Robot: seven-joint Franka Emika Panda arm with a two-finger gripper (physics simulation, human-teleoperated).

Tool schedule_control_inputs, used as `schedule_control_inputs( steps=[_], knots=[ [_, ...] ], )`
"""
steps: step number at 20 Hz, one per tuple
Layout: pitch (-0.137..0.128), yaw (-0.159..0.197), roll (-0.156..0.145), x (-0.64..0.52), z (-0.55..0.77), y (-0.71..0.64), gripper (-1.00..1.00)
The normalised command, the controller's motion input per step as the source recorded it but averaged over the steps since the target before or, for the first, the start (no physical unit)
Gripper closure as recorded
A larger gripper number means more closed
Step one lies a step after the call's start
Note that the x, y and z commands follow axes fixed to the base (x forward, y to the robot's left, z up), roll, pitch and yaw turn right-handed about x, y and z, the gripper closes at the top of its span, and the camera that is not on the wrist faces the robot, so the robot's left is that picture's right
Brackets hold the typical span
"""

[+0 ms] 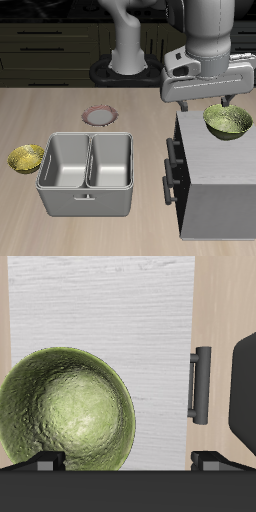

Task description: Place the green bowl on the plate

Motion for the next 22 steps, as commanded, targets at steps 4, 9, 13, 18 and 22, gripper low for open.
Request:
schedule_control_inputs(
  steps=[4,9,13,18,22],
  knots=[
    [0.048,-0.024,-0.003,-0.04,-0.27,-0.03,-1.00],
    [0.047,-0.027,0.031,-0.06,-0.26,0.00,-1.00],
    [0.049,-0.024,0.028,-0.10,-0.23,0.03,-1.00],
    [0.013,0.018,0.007,-0.07,-0.18,-0.03,1.00],
    [0.005,-0.010,-0.006,-0.01,-0.07,-0.05,1.00]
  ],
)
